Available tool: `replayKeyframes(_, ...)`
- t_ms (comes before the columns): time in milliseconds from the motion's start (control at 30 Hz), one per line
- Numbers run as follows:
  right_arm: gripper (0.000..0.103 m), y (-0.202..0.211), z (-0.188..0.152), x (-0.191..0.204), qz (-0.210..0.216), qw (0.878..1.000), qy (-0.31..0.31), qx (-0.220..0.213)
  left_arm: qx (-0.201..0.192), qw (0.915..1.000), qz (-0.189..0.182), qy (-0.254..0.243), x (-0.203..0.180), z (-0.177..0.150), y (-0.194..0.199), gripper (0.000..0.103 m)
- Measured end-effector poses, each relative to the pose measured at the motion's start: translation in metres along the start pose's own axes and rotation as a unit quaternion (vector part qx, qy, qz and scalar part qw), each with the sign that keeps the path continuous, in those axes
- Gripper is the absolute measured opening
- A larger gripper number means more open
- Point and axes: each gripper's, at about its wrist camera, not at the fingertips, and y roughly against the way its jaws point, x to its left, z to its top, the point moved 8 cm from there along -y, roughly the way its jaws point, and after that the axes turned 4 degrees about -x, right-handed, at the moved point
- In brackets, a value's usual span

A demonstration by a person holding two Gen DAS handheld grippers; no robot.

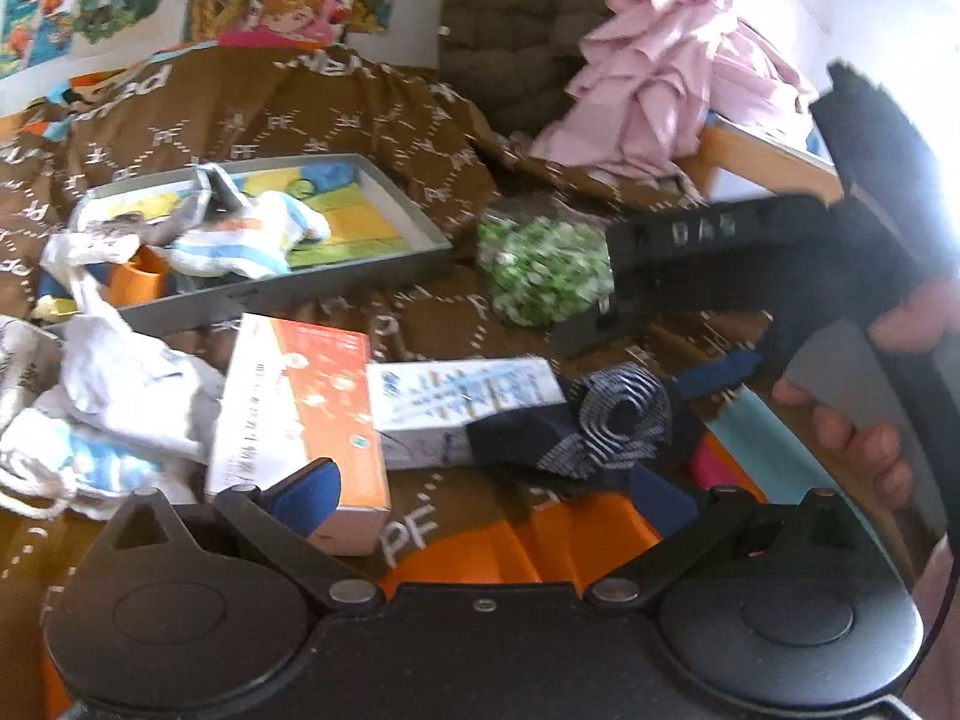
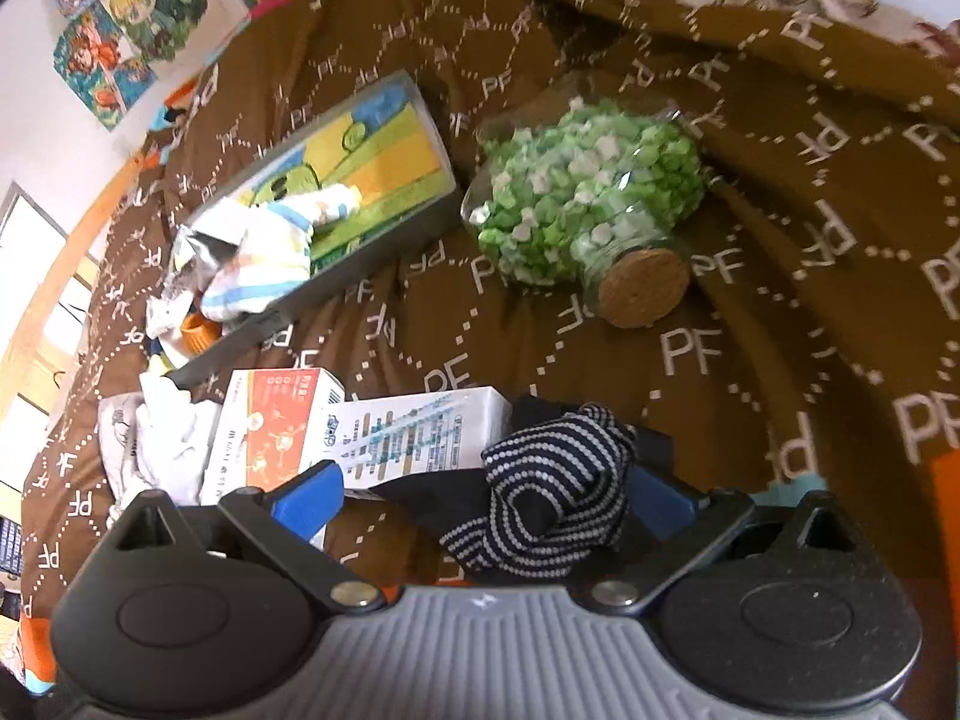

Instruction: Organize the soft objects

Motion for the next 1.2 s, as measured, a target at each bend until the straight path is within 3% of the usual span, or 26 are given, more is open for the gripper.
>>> replayKeyframes(333,0.103,-0.021,-0.009,0.012,0.054,0.997,-0.028,0.045,-0.035,0.9962,0.074,0.031,0.042,0.019,0.008,0.102)
replayKeyframes(700,0.103,-0.027,-0.016,0.024,0.105,0.990,-0.057,0.074,-0.052,0.9761,0.148,0.151,0.116,0.027,0.010,0.102)
replayKeyframes(933,0.096,-0.028,-0.018,0.026,0.104,0.991,-0.057,0.069,-0.056,0.9611,0.152,0.224,0.147,0.025,0.000,0.101)
replayKeyframes(1200,0.077,-0.032,-0.019,0.023,0.082,0.993,-0.058,0.065,-0.062,0.9618,0.150,0.220,0.153,0.030,-0.014,0.088)
